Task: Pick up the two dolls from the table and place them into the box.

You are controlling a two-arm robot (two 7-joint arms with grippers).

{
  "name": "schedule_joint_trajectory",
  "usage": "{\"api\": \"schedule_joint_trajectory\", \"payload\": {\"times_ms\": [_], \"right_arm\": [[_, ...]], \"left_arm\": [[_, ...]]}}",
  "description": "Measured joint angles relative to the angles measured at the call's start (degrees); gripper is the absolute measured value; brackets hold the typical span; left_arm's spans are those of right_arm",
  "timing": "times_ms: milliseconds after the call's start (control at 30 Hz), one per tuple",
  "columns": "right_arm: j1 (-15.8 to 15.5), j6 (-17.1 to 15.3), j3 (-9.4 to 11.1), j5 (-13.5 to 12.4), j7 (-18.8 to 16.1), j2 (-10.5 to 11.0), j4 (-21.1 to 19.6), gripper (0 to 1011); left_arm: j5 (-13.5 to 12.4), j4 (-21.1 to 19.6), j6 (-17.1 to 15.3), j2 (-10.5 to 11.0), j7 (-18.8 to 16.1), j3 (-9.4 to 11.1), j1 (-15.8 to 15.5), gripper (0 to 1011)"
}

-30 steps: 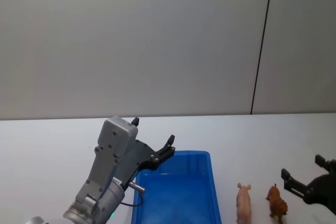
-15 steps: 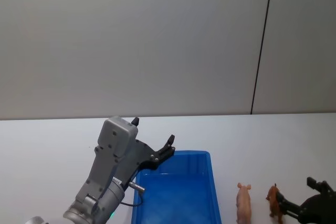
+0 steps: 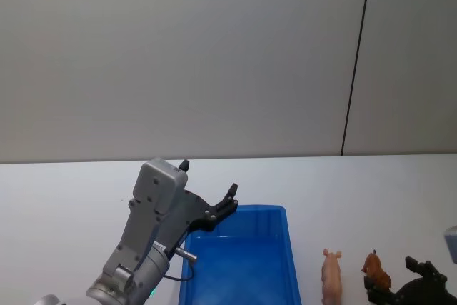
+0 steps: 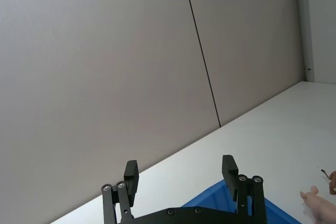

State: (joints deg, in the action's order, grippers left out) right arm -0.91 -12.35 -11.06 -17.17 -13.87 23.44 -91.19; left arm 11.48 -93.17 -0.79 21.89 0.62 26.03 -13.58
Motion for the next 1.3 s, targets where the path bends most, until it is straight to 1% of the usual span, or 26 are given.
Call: {"api": "schedule_joint_trajectory", "payload": {"times_ms": [600,667,700,800,833,1000,1033,1100,1133,1167,1200,1233,1300], "right_arm": [[1.50,-1.49,-1.19,1.28,0.57,-1.84,3.91,996],[1.58,-1.58,-1.24,1.33,0.62,-1.92,4.16,951],[1.69,-1.63,-1.28,1.35,0.68,-2.03,4.47,911],[1.85,-1.63,-1.32,1.35,0.74,-2.18,4.89,855],[1.94,-1.60,-1.34,1.35,0.78,-2.27,5.15,812],[2.22,-1.20,-1.41,1.27,0.89,-2.56,5.91,684],[2.25,-1.16,-1.42,1.26,0.92,-2.59,6.00,623],[2.33,-0.97,-1.43,1.24,1.00,-2.67,6.17,585],[2.37,-0.79,-1.44,1.23,1.10,-2.73,6.29,543],[2.38,-0.66,-1.45,1.23,1.16,-2.74,6.32,531],[2.40,-0.54,-1.45,1.23,1.24,-2.77,6.37,461],[2.41,-0.36,-1.46,1.25,1.37,-2.80,6.40,461],[2.41,-0.04,-1.47,1.41,1.60,-2.84,6.41,422]], "left_arm": [[0.00,0.00,0.00,0.00,0.00,0.00,0.00,1001],[0.00,0.00,0.00,0.00,0.00,0.00,0.00,1001],[0.00,0.00,0.00,0.00,0.00,0.00,0.00,1001],[0.00,0.00,0.00,0.00,0.00,0.00,0.00,1001],[0.00,0.00,0.00,0.00,0.00,0.00,0.00,1001],[0.00,0.00,0.00,0.00,0.00,0.00,0.00,1002],[0.00,0.00,0.00,0.00,0.00,0.00,0.00,1001],[0.00,0.00,0.00,0.00,0.00,0.00,0.00,1001],[0.00,0.00,0.00,0.00,0.00,0.00,0.00,1001],[0.00,0.00,0.00,0.00,0.00,0.00,0.00,1001],[0.00,0.00,0.00,0.00,0.00,0.00,0.00,1001],[0.00,0.00,0.00,0.00,0.00,0.00,0.00,1001],[0.00,0.00,0.00,0.00,0.00,0.00,0.00,1001]]}}
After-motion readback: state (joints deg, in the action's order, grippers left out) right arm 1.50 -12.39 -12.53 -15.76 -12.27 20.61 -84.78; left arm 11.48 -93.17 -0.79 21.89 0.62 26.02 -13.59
